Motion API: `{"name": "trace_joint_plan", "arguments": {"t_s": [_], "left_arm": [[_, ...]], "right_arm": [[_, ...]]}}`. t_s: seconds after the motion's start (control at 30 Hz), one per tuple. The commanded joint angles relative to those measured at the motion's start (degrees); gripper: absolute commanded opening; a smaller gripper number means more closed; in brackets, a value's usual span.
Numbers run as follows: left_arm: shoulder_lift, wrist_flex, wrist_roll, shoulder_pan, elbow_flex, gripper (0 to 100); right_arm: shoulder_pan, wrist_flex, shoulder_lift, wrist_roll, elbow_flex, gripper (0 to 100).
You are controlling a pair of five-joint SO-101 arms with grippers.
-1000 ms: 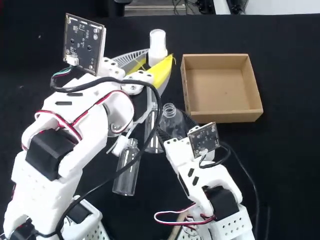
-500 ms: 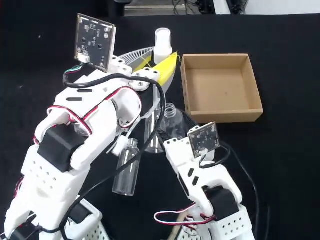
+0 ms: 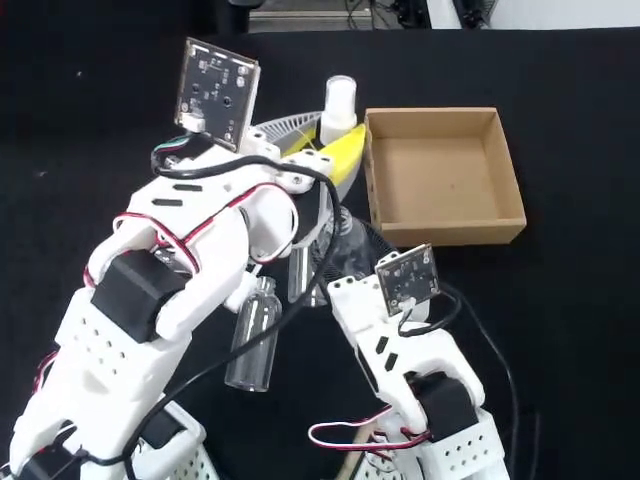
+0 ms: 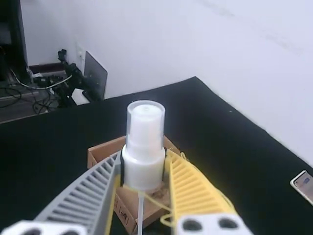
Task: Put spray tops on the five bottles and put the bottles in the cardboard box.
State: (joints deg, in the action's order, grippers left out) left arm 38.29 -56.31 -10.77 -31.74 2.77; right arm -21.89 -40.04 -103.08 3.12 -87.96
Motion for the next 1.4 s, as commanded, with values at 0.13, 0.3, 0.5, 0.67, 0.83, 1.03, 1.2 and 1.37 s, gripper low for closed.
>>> {"name": "trace_joint_plan", "arguments": {"t_s": [0.13, 0.3, 0.5, 0.67, 0.83, 1.03, 1.2, 1.37], "left_arm": [[0.97, -3.34, 0.26, -0.31, 4.18, 24], [3.87, -3.43, 0.18, -0.31, 2.86, 24], [11.96, -3.43, 0.35, 4.18, 2.86, 24], [15.21, -3.96, 8.79, 13.14, 11.65, 24], [15.74, 4.92, 17.58, 22.46, 29.93, 24], [15.38, 30.42, 15.03, 28.53, 52.53, 24], [15.82, 47.56, 7.65, 27.03, 67.65, 24], [15.82, 54.95, 6.15, 27.03, 75.12, 24]], "right_arm": [[0.18, 1.93, -4.35, 0.0, 0.75, 1.1], [0.18, 1.93, -4.35, 0.0, 0.75, 1.1], [0.18, 1.93, -4.35, 0.0, 0.75, 1.1], [0.26, 1.85, -4.35, 0.0, 0.75, 1.1], [4.13, 2.11, -4.44, -0.44, 1.19, 1.1], [7.65, 7.3, -4.44, -0.53, 0.22, 1.1], [10.55, 19.25, -4.44, -0.53, -5.58, 1.1], [13.36, 24.88, -4.35, -0.09, -7.78, 1.1]]}}
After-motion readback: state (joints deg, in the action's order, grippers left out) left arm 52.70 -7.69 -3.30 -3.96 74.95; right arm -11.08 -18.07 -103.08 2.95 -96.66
